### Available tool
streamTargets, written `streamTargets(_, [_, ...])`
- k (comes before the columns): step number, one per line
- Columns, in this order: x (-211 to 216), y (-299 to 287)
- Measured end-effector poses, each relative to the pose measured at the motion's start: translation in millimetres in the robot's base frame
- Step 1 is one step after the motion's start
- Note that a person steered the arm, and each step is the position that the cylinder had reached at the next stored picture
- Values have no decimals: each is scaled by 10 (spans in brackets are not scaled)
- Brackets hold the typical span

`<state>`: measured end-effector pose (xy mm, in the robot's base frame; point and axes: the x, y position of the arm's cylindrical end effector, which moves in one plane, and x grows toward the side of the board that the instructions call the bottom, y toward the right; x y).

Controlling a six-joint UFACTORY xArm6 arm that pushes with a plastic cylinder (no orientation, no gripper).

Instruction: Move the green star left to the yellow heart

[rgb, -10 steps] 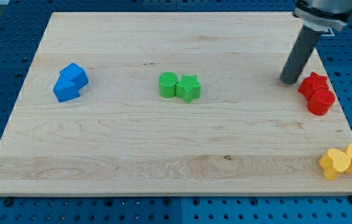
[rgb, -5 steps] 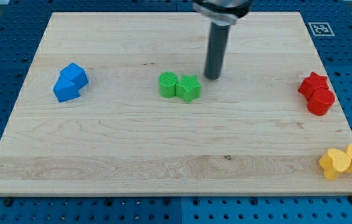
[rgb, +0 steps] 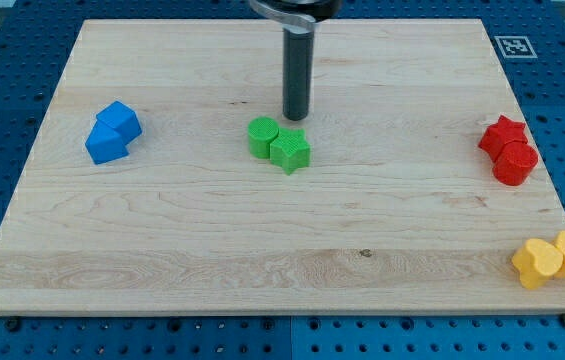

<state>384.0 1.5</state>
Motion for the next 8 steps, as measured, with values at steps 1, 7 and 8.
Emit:
streamTargets(1, [304,-111])
streamTargets(7, [1374,808])
streamTargets(8, [694,810])
